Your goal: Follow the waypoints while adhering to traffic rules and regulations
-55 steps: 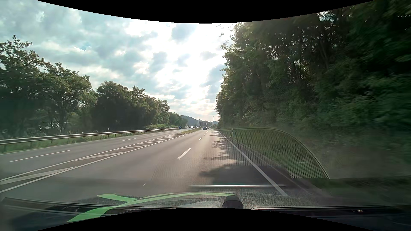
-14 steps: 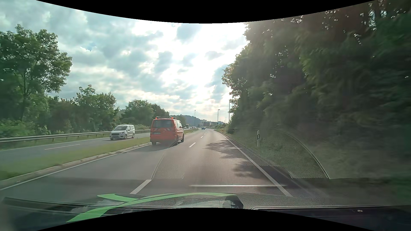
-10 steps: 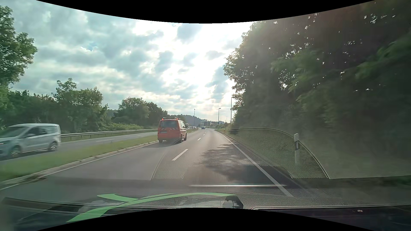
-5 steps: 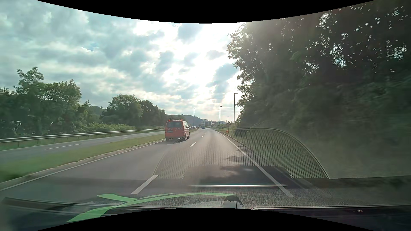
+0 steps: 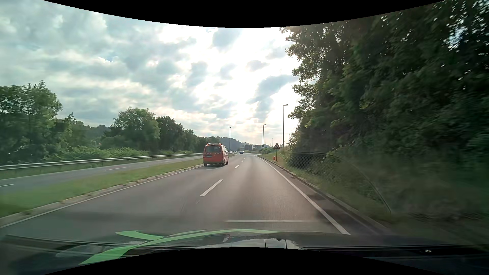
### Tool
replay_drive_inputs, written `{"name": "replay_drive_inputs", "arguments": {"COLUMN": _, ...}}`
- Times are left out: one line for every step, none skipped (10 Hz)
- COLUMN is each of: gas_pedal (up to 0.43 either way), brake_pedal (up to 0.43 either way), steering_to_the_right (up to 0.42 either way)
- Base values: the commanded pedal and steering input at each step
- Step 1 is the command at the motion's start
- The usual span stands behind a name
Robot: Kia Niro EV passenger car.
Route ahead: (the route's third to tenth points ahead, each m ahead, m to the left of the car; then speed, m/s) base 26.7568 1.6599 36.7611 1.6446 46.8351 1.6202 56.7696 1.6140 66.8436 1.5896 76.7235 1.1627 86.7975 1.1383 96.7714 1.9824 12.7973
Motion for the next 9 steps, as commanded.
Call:
{"name": "replay_drive_inputs", "arguments": {"gas_pedal": 0.177, "brake_pedal": 0.0, "steering_to_the_right": -0.004}}
{"name": "replay_drive_inputs", "arguments": {"gas_pedal": 0.177, "brake_pedal": 0.0, "steering_to_the_right": -0.004}}
{"name": "replay_drive_inputs", "arguments": {"gas_pedal": 0.177, "brake_pedal": 0.0, "steering_to_the_right": -0.004}}
{"name": "replay_drive_inputs", "arguments": {"gas_pedal": 0.177, "brake_pedal": 0.0, "steering_to_the_right": -0.004}}
{"name": "replay_drive_inputs", "arguments": {"gas_pedal": 0.177, "brake_pedal": 0.0, "steering_to_the_right": -0.004}}
{"name": "replay_drive_inputs", "arguments": {"gas_pedal": 0.177, "brake_pedal": 0.0, "steering_to_the_right": -0.004}}
{"name": "replay_drive_inputs", "arguments": {"gas_pedal": 0.177, "brake_pedal": 0.0, "steering_to_the_right": -0.004}}
{"name": "replay_drive_inputs", "arguments": {"gas_pedal": 0.177, "brake_pedal": 0.0, "steering_to_the_right": -0.004}}
{"name": "replay_drive_inputs", "arguments": {"gas_pedal": 0.177, "brake_pedal": 0.0, "steering_to_the_right": -0.004}}
